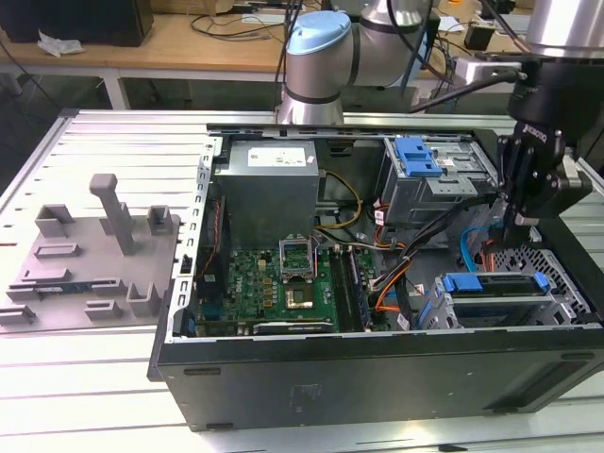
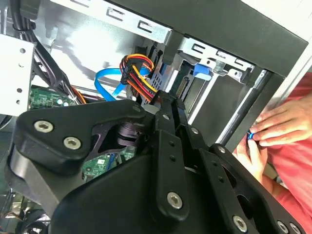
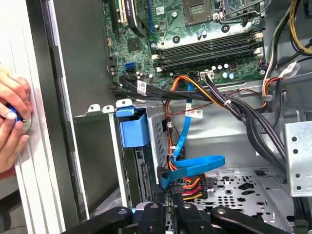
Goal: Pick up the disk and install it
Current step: 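Insert the first disk wire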
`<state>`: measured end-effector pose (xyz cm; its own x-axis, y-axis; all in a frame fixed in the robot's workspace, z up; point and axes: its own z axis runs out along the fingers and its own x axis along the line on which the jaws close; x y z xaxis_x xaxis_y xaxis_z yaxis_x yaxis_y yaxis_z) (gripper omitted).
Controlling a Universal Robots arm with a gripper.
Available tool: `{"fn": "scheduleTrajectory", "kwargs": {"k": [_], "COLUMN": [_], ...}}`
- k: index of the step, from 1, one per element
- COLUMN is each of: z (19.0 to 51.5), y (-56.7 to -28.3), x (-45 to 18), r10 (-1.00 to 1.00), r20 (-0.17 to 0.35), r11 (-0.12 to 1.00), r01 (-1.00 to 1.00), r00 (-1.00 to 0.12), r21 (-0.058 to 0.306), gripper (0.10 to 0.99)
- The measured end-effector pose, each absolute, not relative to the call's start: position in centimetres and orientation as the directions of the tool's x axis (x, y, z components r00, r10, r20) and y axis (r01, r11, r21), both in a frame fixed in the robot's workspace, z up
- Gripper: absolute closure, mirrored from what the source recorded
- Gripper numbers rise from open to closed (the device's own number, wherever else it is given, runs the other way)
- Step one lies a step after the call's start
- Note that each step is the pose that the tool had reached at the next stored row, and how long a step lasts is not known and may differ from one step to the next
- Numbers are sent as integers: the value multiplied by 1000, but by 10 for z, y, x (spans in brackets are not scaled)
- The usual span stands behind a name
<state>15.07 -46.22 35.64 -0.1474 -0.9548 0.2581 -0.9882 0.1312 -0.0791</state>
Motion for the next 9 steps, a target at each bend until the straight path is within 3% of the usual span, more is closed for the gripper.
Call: {"fn": "scheduleTrajectory", "kwargs": {"k": [9], "z": [356], "y": [-475], "x": [151], "r10": [-970], "r20": [200], "r11": [126], "r01": [-989], "r00": [-138], "r21": [-71], "gripper": [922]}}
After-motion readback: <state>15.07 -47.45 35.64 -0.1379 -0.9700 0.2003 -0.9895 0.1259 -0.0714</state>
